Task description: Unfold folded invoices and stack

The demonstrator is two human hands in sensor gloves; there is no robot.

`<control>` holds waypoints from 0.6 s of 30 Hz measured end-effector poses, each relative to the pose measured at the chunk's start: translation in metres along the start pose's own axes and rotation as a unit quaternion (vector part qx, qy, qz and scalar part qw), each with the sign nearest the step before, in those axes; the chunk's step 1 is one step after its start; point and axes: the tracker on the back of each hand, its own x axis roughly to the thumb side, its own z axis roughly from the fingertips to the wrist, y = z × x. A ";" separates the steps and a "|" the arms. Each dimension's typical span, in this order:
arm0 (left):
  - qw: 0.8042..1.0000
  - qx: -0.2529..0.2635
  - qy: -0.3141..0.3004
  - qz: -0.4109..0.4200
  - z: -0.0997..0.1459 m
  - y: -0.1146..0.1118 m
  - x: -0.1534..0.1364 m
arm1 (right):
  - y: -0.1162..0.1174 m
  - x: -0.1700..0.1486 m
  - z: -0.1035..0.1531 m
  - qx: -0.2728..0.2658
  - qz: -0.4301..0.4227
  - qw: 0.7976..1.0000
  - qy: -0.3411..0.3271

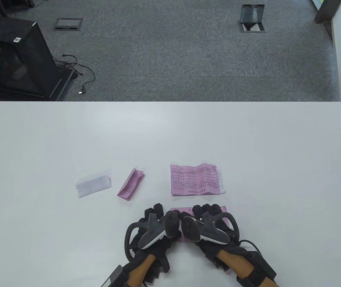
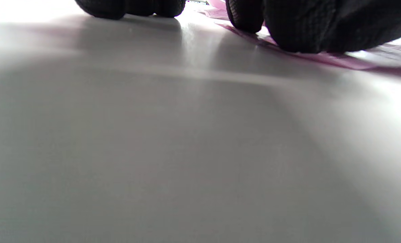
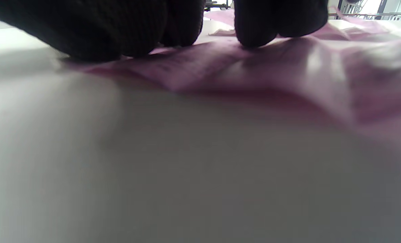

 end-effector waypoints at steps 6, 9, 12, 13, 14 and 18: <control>1.000 -0.002 0.002 0.000 0.000 0.000 0.000 | 0.000 -0.006 0.001 0.007 0.010 1.000 0.009; 1.000 -0.003 0.003 0.000 0.000 -0.001 -0.001 | -0.001 -0.015 0.003 0.016 0.014 1.000 0.020; 1.000 -0.004 0.003 -0.001 0.000 -0.001 -0.001 | 0.000 -0.025 0.008 0.020 0.020 0.999 0.031; 1.000 -0.004 0.003 0.000 0.000 -0.001 -0.001 | 0.000 -0.029 0.010 0.020 0.021 0.999 0.035; 1.000 -0.004 0.003 0.000 0.000 -0.001 -0.001 | 0.001 -0.034 0.011 0.020 0.021 0.999 0.038; 1.000 -0.005 0.003 -0.001 -0.001 -0.001 -0.002 | 0.002 -0.051 0.017 0.023 0.018 0.998 0.057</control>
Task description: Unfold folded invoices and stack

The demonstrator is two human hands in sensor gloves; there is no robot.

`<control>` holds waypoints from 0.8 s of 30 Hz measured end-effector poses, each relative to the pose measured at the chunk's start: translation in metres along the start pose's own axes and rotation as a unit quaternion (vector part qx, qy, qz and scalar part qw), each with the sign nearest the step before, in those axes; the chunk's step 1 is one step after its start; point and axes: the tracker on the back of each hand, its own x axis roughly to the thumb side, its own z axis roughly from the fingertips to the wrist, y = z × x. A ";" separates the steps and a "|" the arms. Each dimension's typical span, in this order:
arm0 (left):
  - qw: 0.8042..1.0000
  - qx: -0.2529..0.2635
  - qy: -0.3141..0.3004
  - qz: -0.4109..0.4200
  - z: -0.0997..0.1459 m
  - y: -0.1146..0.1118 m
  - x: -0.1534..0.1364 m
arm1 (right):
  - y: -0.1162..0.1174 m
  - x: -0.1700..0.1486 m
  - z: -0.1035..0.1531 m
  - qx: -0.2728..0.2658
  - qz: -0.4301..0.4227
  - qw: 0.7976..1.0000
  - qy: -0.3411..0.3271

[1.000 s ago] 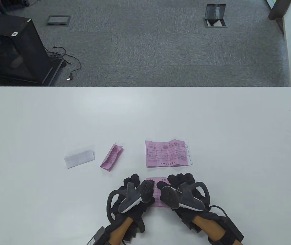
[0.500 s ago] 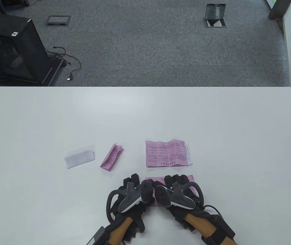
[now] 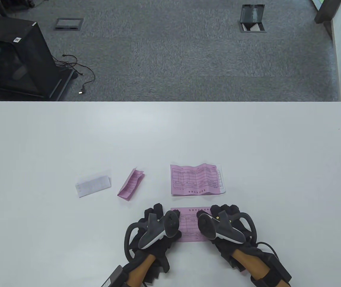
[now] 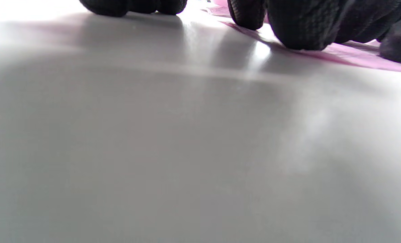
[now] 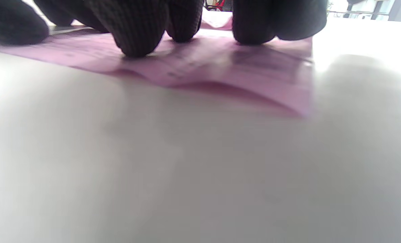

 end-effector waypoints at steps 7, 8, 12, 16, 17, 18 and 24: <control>1.000 0.000 0.000 0.000 0.000 0.000 0.000 | 0.003 -0.027 0.007 0.003 0.003 1.000 0.029; 1.000 0.000 0.000 0.000 0.000 0.000 0.000 | 0.004 -0.032 0.009 0.004 0.000 0.999 0.033; 1.000 -0.003 0.003 0.003 -0.001 0.000 -0.001 | 0.006 -0.044 0.013 0.007 0.000 0.999 0.047; 1.000 -0.006 0.004 0.006 -0.001 0.000 -0.002 | 0.007 -0.051 0.015 0.008 0.001 0.998 0.055; 1.000 -0.006 0.004 0.005 -0.001 0.000 -0.002 | 0.007 -0.052 0.015 0.008 0.000 0.998 0.055; 1.000 -0.006 0.004 0.005 -0.001 0.000 -0.002 | 0.007 -0.052 0.015 0.008 -0.002 0.998 0.056; 1.000 -0.006 0.004 0.005 -0.001 0.000 -0.002 | 0.009 -0.051 0.016 0.003 -0.006 0.998 0.062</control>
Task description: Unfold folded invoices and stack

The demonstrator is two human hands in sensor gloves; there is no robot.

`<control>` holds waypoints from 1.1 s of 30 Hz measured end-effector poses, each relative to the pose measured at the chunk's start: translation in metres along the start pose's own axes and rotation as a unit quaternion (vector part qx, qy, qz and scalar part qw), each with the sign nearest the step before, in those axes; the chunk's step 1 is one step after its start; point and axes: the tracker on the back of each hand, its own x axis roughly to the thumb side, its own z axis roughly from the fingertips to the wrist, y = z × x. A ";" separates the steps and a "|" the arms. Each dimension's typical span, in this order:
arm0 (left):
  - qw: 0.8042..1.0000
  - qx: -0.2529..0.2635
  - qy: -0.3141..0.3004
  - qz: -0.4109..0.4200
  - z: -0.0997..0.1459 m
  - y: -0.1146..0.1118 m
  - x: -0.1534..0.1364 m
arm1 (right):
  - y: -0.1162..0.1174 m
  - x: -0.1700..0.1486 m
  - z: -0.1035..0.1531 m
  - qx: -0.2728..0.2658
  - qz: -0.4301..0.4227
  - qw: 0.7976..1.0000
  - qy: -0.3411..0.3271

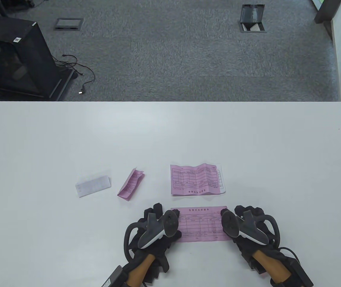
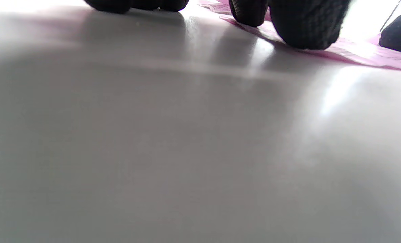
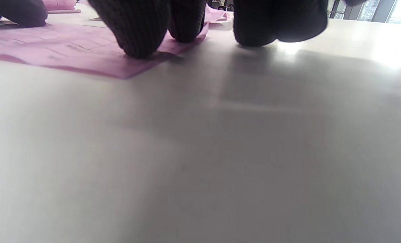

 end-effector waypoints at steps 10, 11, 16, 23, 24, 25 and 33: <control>1.000 0.000 0.000 0.000 0.000 0.000 0.000 | -0.026 0.035 0.012 -0.083 -0.031 0.995 -0.046; 1.000 0.000 -0.002 -0.002 0.000 0.000 0.000 | -0.026 0.041 0.012 -0.082 -0.030 0.995 -0.055; 1.000 -0.002 -0.002 -0.003 0.000 0.000 0.001 | -0.024 0.076 0.006 -0.065 -0.020 0.994 -0.088; 1.000 -0.002 -0.003 -0.004 0.000 0.000 0.001 | -0.020 0.102 -0.004 -0.046 -0.020 0.993 -0.106; 1.000 -0.002 -0.003 -0.004 0.000 0.000 0.001 | -0.019 0.105 -0.005 -0.043 -0.020 0.993 -0.107; 1.000 -0.002 -0.003 -0.004 0.000 0.000 0.001 | -0.018 0.107 -0.006 -0.040 -0.020 0.993 -0.108; 1.000 -0.003 -0.003 -0.003 0.000 0.000 0.001 | -0.012 0.114 -0.011 -0.024 -0.020 0.993 -0.112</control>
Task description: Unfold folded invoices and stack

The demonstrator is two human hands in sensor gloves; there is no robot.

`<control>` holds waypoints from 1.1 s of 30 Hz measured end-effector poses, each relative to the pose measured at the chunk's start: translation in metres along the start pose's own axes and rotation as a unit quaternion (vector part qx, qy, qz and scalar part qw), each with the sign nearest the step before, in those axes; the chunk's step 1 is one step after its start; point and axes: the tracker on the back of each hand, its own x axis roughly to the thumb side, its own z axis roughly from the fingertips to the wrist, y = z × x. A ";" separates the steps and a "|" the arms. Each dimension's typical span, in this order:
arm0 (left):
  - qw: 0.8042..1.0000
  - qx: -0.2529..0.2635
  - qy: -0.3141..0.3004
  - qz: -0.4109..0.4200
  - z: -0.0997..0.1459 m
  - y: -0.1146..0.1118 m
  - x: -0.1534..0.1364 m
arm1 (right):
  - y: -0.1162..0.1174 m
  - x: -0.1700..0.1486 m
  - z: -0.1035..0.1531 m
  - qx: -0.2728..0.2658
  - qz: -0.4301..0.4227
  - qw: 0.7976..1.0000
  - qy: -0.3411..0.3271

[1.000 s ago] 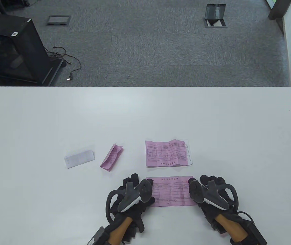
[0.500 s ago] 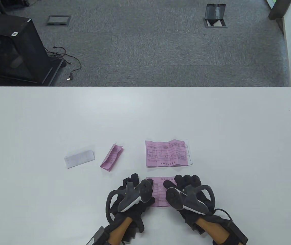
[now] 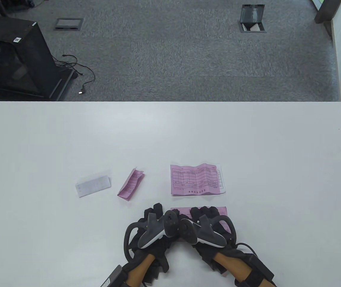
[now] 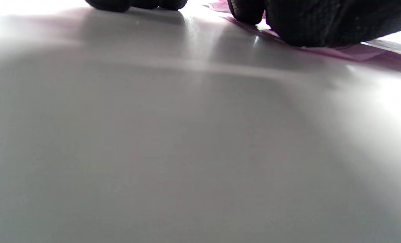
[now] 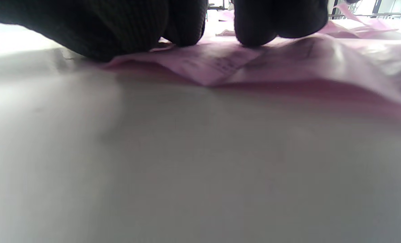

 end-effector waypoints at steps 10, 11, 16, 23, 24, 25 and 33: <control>1.000 0.000 0.001 0.000 0.000 0.000 0.000 | 0.001 -0.006 0.000 -0.003 0.019 1.000 0.009; 1.000 0.000 0.001 -0.001 0.000 0.000 0.000 | 0.001 -0.009 0.001 -0.002 0.019 1.000 0.013; 1.000 -0.001 0.001 0.000 0.000 0.000 0.000 | 0.002 -0.026 0.005 0.000 0.019 0.999 0.029; 1.000 -0.001 0.001 0.000 0.000 -0.001 0.000 | 0.005 -0.051 0.015 -0.003 0.018 0.999 0.051; 1.000 -0.001 0.001 0.000 0.000 -0.001 0.000 | 0.005 -0.054 0.016 -0.002 0.018 0.998 0.054; 1.000 -0.001 0.001 -0.001 0.000 -0.001 0.000 | 0.005 -0.058 0.018 -0.002 0.018 0.998 0.057; 1.000 -0.001 0.001 -0.001 0.000 -0.001 0.000 | 0.008 -0.086 0.029 0.001 0.011 0.996 0.084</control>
